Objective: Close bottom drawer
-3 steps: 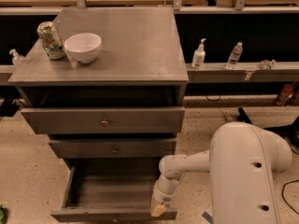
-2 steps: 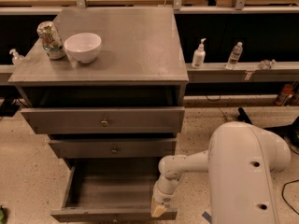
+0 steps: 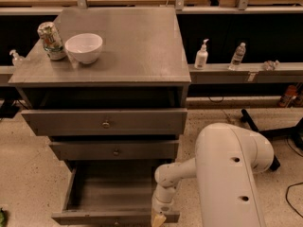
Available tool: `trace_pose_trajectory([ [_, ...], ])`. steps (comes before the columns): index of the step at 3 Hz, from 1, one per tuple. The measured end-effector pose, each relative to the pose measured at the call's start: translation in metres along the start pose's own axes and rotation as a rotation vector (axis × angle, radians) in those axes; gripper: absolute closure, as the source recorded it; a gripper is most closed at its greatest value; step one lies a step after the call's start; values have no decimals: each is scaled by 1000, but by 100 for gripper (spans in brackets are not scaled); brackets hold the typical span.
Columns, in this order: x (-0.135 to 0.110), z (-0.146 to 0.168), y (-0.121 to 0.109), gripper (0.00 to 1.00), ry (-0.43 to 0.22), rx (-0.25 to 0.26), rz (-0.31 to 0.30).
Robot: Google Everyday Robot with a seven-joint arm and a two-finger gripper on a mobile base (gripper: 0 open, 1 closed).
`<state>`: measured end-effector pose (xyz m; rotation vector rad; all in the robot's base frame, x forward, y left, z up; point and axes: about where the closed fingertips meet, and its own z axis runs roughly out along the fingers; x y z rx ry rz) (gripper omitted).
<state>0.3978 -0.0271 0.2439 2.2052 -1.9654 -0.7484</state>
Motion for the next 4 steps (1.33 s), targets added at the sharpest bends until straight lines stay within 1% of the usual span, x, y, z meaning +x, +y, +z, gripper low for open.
trace_pose_trajectory([
  [1, 6, 22, 4, 100, -14, -16, 15],
  [2, 15, 45, -3, 100, -45, 1, 16],
  [3, 30, 60, -18, 100, -68, 45, 13],
  [4, 46, 59, -31, 100, -83, 96, 18],
])
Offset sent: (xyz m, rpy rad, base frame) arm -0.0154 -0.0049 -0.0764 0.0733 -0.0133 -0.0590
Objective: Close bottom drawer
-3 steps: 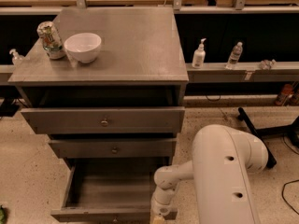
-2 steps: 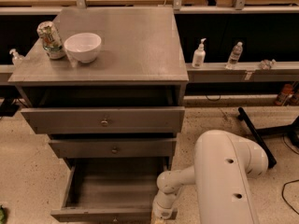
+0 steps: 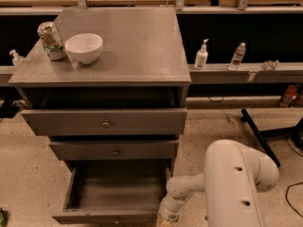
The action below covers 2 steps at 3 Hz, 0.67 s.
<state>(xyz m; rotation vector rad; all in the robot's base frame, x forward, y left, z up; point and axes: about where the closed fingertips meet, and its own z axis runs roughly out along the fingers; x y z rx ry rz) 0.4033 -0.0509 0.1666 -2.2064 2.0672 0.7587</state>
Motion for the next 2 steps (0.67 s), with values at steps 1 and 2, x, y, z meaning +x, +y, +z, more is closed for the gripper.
trace_pose_trajectory([
  [1, 0, 0, -2, 100, -2, 3, -3],
  [2, -3, -3, -7, 100, -14, 19, -18],
])
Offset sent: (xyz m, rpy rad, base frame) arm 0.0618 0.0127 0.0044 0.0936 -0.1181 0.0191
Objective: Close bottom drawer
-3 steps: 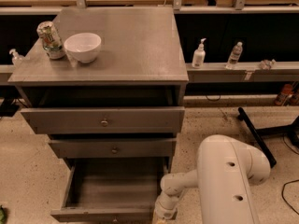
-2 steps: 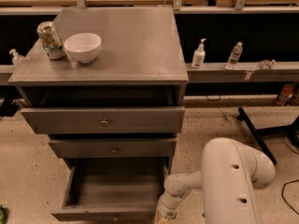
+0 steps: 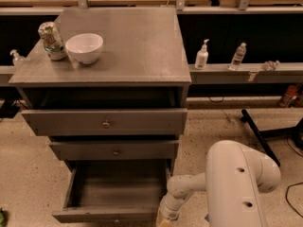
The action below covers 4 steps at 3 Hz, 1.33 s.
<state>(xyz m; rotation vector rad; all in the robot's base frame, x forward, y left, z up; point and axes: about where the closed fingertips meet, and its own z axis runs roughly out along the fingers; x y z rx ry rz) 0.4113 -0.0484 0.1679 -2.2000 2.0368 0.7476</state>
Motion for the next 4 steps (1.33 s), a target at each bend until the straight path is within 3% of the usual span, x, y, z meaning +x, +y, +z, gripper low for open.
trace_pose_trajectory([
  [1, -1, -11, -15, 100, -2, 24, -21],
  [4, -1, -10, -15, 100, -2, 24, -21],
])
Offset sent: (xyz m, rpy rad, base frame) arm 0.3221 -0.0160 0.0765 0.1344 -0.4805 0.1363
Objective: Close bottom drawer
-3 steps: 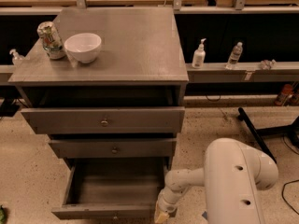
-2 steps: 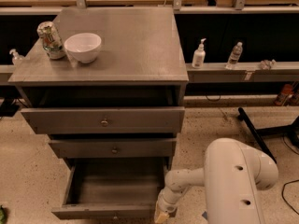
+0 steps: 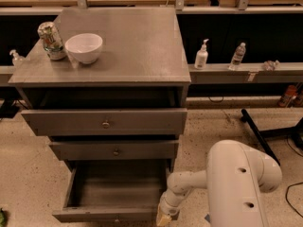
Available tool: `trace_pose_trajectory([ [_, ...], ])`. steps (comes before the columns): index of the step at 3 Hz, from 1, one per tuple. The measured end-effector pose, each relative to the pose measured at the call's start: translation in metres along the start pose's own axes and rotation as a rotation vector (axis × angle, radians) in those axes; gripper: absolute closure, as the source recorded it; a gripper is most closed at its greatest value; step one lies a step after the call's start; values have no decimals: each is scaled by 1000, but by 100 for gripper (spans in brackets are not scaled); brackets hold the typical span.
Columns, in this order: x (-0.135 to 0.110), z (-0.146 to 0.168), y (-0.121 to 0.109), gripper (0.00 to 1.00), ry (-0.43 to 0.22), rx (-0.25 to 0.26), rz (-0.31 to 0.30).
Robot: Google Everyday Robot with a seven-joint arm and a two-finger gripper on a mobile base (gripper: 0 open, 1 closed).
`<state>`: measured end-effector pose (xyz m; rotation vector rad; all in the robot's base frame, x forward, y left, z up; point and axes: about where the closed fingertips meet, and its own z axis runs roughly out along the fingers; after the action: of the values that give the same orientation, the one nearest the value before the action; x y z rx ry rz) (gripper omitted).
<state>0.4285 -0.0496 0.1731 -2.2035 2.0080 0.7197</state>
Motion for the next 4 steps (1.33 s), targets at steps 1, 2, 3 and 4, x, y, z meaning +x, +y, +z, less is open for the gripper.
trace_pose_trajectory([
  [1, 0, 0, 0, 100, 0, 0, 0],
  [2, 0, 0, 0, 100, 0, 0, 0],
  [3, 0, 0, 0, 100, 0, 0, -1],
  [4, 0, 0, 0, 100, 0, 0, -1],
])
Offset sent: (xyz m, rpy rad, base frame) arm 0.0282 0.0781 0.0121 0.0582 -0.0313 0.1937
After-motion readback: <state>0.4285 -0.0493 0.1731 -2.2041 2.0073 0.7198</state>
